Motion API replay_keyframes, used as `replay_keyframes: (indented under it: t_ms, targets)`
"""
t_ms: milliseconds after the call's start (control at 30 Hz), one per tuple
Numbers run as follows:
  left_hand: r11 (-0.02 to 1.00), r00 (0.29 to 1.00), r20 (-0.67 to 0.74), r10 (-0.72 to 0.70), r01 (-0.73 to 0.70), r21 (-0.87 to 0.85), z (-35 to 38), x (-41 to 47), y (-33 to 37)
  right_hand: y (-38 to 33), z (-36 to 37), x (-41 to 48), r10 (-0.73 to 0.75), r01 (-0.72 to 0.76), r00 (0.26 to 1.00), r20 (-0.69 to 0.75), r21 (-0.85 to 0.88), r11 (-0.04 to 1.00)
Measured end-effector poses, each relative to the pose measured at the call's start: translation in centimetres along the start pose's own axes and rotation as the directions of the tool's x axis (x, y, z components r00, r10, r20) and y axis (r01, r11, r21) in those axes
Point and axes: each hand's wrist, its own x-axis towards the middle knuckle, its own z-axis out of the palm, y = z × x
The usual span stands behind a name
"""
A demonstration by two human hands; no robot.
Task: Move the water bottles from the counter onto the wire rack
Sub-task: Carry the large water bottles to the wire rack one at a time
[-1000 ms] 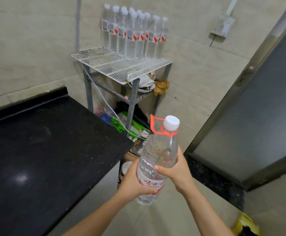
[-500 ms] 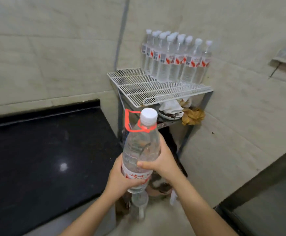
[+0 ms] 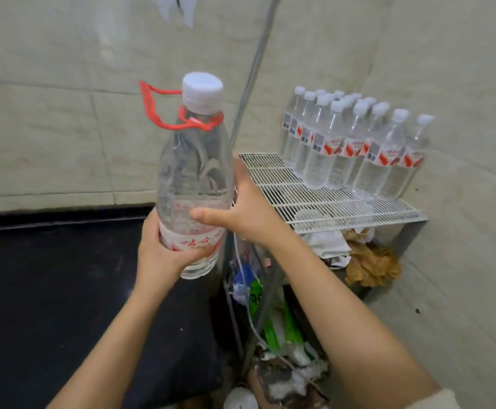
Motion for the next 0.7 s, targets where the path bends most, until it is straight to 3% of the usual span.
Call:
replay_keyframes:
  t_ms: [100,333,500,700]
  targets:
    - [0.997,0.997,-0.045,0.059,-0.061,-0.053,2.6,6.0,0.7,0.4,-0.9,4.4,-0.072,0.054,0.987,-0.147,-0.125,0.991]
    - [0.982,0.987,0.098,0.130,-0.114,-0.151,11.5,17.2,-0.2,4.6,-6.0,12.0,-0.035,-0.009,0.901,-0.432,-0.100,0.995]
    - [0.992,0.983,0.179,0.046,-0.023,-0.126,17.8,22.4,-3.8,9.8,-10.2,15.6,0.028,-0.073,0.856,-0.517,-0.066,0.995]
    - [0.999,0.990,0.139,0.015,-0.011,-0.031,23.3,26.9,-6.0,14.9,-14.4,19.7,0.095,-0.125,0.858,-0.506,-0.026,0.992]
